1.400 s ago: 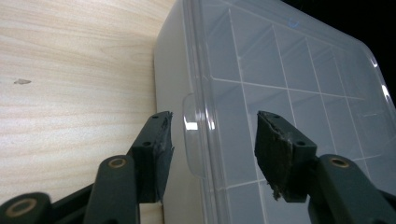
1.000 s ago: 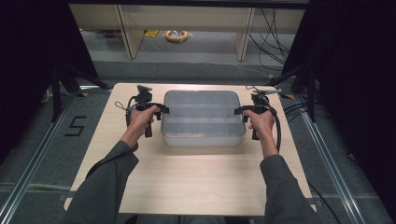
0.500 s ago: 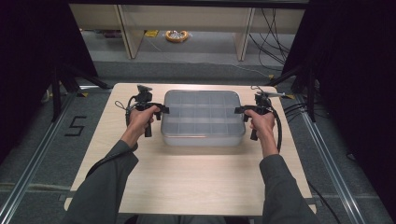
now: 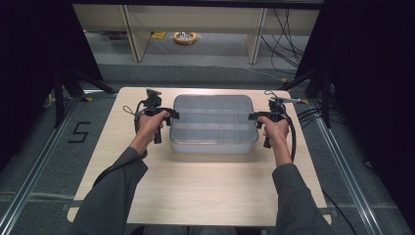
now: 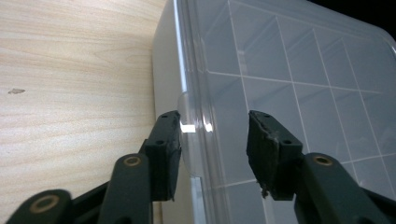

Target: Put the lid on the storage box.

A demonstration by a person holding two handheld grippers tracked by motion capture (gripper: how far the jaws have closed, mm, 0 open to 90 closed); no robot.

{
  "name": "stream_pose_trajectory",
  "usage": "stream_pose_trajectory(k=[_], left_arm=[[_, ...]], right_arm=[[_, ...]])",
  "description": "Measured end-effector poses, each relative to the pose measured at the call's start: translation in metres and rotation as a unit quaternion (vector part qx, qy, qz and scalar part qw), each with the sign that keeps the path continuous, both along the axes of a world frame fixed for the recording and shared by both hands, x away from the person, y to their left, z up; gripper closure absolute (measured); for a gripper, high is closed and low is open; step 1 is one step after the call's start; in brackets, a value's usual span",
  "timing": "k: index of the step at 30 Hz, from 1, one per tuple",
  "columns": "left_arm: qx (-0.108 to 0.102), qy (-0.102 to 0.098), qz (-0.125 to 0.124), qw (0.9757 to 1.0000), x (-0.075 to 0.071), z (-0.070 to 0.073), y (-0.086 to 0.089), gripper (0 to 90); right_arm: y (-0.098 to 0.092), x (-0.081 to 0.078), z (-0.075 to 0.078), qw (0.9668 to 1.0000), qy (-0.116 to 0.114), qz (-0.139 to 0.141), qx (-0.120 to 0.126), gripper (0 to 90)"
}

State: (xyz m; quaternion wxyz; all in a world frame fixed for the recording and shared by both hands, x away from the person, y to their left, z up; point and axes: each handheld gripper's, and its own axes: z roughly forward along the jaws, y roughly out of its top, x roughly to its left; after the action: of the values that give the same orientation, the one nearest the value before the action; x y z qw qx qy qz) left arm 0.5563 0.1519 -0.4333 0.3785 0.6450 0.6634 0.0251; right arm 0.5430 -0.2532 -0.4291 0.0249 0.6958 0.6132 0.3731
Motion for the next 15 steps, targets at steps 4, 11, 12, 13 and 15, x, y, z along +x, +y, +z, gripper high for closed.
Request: stream_pose_trajectory(k=[4,11,12,13,15], left_arm=[[-0.007,-0.001,0.005,1.0000,0.001,0.001,0.005,52.7],[-0.007,-0.001,0.005,1.0000,0.000,0.000,0.007,54.1],[-0.009,-0.002,0.005,0.9999,0.000,0.000,0.007,53.1],[-0.010,-0.001,0.005,0.9999,0.000,0.001,0.008,52.5],[-0.010,-0.003,0.008,0.9999,-0.001,0.002,0.011,50.9]], right_arm=[[0.007,0.001,0.000,0.9997,-0.001,0.008,-0.023,55.3],[0.011,0.002,0.003,0.9991,0.016,0.004,-0.038,48.8],[0.010,0.002,0.003,0.9993,0.015,0.011,-0.032,45.8],[0.010,0.001,0.003,0.9999,0.012,0.003,-0.011,44.4],[0.005,0.000,0.002,0.9992,0.003,0.007,-0.040,42.7]])
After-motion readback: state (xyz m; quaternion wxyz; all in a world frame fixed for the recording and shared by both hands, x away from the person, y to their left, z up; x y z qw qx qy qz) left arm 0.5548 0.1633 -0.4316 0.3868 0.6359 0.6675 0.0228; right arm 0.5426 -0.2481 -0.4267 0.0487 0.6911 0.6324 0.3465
